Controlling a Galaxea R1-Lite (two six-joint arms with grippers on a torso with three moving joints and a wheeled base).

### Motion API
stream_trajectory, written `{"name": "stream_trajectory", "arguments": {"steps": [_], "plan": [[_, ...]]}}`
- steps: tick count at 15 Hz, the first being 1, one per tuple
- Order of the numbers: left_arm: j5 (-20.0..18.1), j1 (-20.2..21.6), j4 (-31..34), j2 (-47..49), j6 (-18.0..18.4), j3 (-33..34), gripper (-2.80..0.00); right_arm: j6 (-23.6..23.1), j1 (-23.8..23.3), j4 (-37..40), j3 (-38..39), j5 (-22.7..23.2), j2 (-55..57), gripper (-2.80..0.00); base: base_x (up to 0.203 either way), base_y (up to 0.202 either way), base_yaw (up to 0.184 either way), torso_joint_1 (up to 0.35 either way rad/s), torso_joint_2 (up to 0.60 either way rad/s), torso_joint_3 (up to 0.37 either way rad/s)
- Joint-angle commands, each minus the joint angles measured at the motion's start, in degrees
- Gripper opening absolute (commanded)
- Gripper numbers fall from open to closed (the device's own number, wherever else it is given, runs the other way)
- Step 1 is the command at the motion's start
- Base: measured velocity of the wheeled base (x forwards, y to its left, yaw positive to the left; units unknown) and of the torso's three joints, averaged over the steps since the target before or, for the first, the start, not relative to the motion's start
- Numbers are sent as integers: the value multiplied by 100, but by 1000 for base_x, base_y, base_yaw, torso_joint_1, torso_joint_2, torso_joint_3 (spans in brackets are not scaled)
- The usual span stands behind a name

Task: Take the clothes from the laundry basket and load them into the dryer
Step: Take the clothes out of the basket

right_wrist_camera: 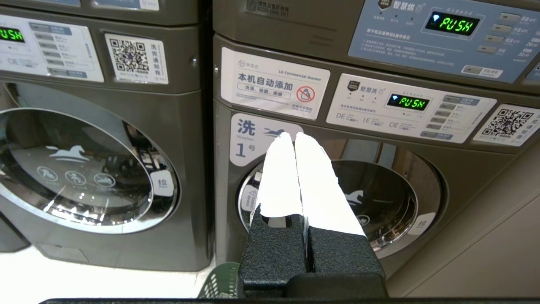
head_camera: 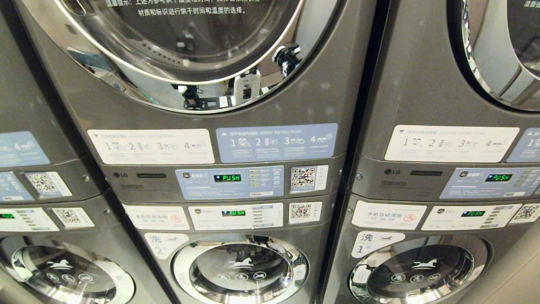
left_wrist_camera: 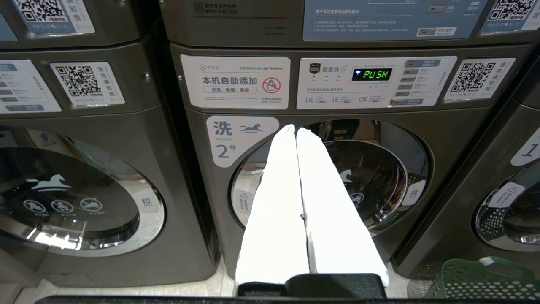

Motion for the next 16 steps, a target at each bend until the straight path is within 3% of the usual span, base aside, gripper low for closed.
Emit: {"name": "stream_trajectory", "arguments": {"steps": [1,16], "plan": [[1,0,3,0,0,9,-280,-8,4,3,-1,4,-2,-280,0,0,0,-79,185,102],[1,0,3,0,0,9,-280,41,6,3,-4,-5,-2,-280,0,0,0,-110,242,129]]}}
